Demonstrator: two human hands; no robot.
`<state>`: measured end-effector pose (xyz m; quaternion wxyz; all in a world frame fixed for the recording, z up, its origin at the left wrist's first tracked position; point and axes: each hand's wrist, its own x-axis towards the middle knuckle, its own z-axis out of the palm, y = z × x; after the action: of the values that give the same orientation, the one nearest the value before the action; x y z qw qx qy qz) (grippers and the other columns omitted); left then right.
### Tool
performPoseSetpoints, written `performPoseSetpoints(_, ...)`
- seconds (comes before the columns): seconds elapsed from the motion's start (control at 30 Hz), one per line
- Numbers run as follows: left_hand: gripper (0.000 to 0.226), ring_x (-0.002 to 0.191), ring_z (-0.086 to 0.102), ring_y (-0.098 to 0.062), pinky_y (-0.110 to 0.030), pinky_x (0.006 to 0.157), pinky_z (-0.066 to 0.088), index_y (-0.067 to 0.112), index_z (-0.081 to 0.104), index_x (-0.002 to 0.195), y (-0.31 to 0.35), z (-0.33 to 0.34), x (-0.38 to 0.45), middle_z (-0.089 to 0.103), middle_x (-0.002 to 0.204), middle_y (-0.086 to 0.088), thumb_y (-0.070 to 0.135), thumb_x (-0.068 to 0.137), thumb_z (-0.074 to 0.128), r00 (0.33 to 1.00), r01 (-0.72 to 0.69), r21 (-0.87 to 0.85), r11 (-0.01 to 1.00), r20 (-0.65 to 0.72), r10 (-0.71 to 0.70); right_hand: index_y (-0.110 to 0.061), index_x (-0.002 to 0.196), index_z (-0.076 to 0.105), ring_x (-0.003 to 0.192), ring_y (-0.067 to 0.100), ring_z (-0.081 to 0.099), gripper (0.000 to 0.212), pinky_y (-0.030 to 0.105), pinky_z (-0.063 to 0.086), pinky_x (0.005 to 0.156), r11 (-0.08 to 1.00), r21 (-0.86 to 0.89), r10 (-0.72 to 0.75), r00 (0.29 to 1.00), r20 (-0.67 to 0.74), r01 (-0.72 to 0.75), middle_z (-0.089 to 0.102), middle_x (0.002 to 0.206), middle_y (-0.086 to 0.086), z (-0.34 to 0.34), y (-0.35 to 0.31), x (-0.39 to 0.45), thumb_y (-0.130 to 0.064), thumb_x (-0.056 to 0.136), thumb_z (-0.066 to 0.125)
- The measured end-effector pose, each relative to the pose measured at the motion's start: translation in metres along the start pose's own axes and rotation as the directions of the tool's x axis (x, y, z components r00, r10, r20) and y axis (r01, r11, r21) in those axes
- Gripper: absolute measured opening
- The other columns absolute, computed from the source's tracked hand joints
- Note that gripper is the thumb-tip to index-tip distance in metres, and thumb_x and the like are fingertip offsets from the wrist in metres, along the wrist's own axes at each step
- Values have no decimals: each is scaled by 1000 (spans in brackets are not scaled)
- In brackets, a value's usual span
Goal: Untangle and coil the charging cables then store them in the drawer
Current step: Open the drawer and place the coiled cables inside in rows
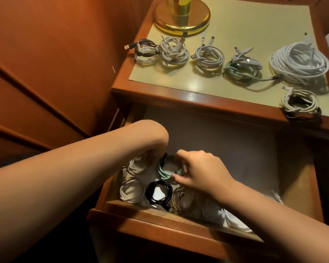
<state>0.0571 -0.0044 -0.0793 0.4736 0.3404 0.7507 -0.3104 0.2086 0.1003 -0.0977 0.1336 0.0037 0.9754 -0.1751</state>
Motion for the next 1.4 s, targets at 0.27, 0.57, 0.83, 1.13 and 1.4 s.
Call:
performPoseSetpoints(0.27,21,81,58,-24,-32,75,49,14,75,103,-1,0,6,68,94,-6,30,92,70,982,57,72,996,-186,-43,-29,117,62,105,28,69,44,36,55,77,991,-14,131,989,64,-130,73,107,-2,-2,10,3,-58,86,70)
performPoseSetpoints(0.57,13,81,53,-27,-32,75,45,13,74,102,2,4,14,59,81,-6,22,96,65,991,30,189,982,-135,-4,-34,116,73,101,23,70,26,35,59,82,993,87,65,994,90,-73,77,106,-6,7,0,4,-39,91,67)
performPoseSetpoints(0.83,11,59,49,-18,-26,54,43,15,76,99,9,-6,-7,55,69,-2,20,92,69,983,12,181,983,-181,22,-36,113,72,98,21,70,23,37,60,81,994,90,54,991,121,-65,76,104,-9,-1,-2,3,-41,92,65)
performPoseSetpoints(1.13,17,86,64,-24,-35,74,50,18,71,90,24,-28,-41,69,89,-1,23,94,55,894,-207,92,974,-386,226,-37,114,69,95,22,68,25,35,56,76,999,-8,51,986,161,-51,72,101,-9,-44,9,-9,-51,93,63)
performPoseSetpoints(1.4,12,80,65,-20,-38,78,57,27,76,88,36,-51,-66,73,87,5,29,86,65,711,-335,-6,942,-658,249,-35,105,71,97,21,68,27,36,55,80,994,-34,102,995,23,-101,72,99,-8,-104,34,-37,-58,91,66)
